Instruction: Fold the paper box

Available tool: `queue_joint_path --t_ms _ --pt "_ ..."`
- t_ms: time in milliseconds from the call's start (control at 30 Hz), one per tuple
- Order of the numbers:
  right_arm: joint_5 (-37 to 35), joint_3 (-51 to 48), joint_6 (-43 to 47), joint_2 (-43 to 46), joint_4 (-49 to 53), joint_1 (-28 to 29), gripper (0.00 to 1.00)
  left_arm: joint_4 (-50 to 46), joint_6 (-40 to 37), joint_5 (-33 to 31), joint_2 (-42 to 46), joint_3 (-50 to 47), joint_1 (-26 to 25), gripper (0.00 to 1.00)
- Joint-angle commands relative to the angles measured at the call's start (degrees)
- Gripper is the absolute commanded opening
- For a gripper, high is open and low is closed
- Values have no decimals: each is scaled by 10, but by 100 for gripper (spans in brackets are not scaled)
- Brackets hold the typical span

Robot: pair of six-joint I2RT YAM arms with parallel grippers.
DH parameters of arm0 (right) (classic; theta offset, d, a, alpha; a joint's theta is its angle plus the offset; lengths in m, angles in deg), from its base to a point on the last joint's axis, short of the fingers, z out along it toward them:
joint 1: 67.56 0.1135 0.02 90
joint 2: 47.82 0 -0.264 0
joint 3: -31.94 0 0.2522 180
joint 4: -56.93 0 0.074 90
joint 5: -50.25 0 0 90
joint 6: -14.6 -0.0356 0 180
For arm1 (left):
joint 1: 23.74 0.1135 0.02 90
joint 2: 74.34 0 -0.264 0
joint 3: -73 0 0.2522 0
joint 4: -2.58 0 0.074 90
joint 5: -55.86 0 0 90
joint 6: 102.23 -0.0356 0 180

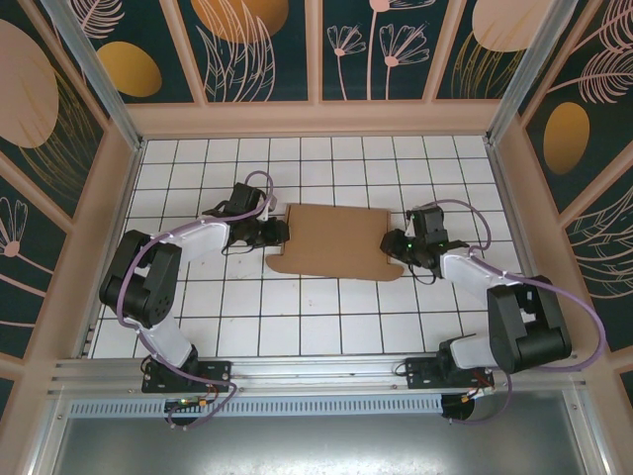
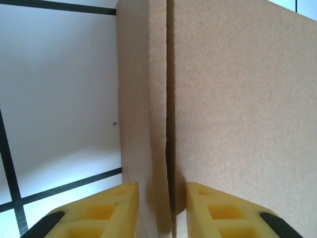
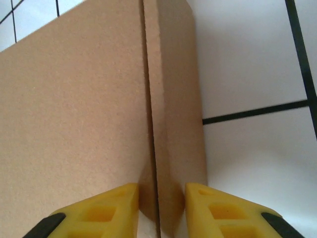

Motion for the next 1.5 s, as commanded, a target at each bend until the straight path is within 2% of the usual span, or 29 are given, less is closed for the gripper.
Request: queue_joint_path --t_ms 0,300,367,500,633,700,767,833,867,900,967,1067,1100,1167,1333,1467 --pt "-87 -26 4 -11 36 2 30 -66 -19 -76 -32 -11 6 29" --pt "-74 -24 10 -54 38 17 28 -56 -15 -74 -42 -11 5 27" --pt "-42 -28 7 -62 30 17 27 -49 -15 -66 -42 -11 6 27" --pt "83 -35 -4 -50 -18 16 27 -33 -17 -9 -48 -7 6 22" --pt "117 -36 -31 -55 -42 18 25 -22 -20 26 -53 -7 6 17" --pt "121 -35 -40 -60 -45 29 19 -21 -18 15 -52 12 4 17" --pt "116 -31 -44 -54 -43 54 18 -12 -16 10 -47 8 2 17" --pt "113 -17 -42 -46 -28 71 24 -17 -19 -5 -47 10 2 21" --pt "102 -7 -39 -37 -14 73 30 -26 -25 -22 -47 13 2 22" --pt "90 -1 -39 -21 -5 71 37 -34 -33 -39 -47 16 2 22" --pt "65 0 -43 20 -7 52 43 -46 -47 -61 -48 24 2 21" --pt "9 -23 -35 95 -48 25 64 -52 -71 -72 -58 32 3 18" --pt "9 -28 -34 104 -61 8 69 -53 -80 -66 -62 33 4 17" --pt "58 -36 -42 95 -97 -29 79 -44 -98 -43 -68 30 8 17" --pt "133 -36 -61 12 -131 -79 83 -32 -132 17 -87 26 17 16" --pt "198 -56 -88 -42 -204 -100 86 -16 -144 57 -94 15 23 16"
